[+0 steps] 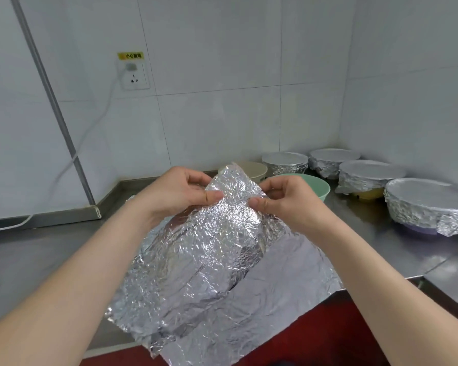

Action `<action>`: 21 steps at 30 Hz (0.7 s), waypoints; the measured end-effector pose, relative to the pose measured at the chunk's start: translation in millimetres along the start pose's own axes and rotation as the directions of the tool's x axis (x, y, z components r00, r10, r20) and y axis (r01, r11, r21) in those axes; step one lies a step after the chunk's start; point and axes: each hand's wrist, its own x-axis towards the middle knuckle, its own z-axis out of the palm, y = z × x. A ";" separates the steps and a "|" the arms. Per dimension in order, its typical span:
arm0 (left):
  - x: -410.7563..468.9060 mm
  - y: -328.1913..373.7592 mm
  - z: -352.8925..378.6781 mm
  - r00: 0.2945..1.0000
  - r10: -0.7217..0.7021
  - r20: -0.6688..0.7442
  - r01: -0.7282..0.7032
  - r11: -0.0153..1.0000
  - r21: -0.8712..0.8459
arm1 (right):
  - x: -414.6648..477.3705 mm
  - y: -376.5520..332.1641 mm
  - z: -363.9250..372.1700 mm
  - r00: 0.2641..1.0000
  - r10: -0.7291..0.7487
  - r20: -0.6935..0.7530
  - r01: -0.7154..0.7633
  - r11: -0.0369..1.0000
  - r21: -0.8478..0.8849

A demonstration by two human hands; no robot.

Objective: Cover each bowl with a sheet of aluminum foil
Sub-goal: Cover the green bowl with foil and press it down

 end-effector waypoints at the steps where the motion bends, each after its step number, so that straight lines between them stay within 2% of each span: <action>1: -1.9 -3.0 0.9 1.000 -0.008 -0.023 0.008 1.000 -0.002 | -1.2 -0.2 -2.8 1.000 0.002 -0.005 -0.002 1.000 -0.014; 4: -6.7 -9.9 7.6 0.997 -0.022 -0.068 0.023 1.000 0.013 | -7.4 -5.4 -9.0 0.999 0.022 0.043 -0.021 0.999 -0.037; 7: -8.6 -6.4 19.8 0.999 0.001 -0.032 0.002 0.998 0.068 | -10.6 -20.1 -16.6 0.991 0.033 0.133 -0.023 0.997 -0.075; 11: -8.7 3.0 37.3 0.999 0.041 0.023 -0.042 0.996 0.083 | -6.4 -26.1 -15.2 0.997 -0.063 0.045 0.072 0.970 -0.231; 15: -12.0 1.8 38.8 0.998 0.013 0.069 -0.018 0.998 0.068 | -11.1 -20.3 -22.2 0.994 -0.050 -0.100 0.040 0.995 -0.093; 17: -15.7 -4.8 33.4 0.999 0.000 0.051 -0.005 0.995 0.103 | -15.5 -16.4 -31.8 0.987 0.002 -0.159 -0.002 1.000 0.005; 21: -21.4 -12.4 28.4 1.000 -0.011 -0.003 0.011 0.995 0.098 | -17.7 -6.9 -41.6 0.977 0.061 -0.205 -0.047 0.996 0.073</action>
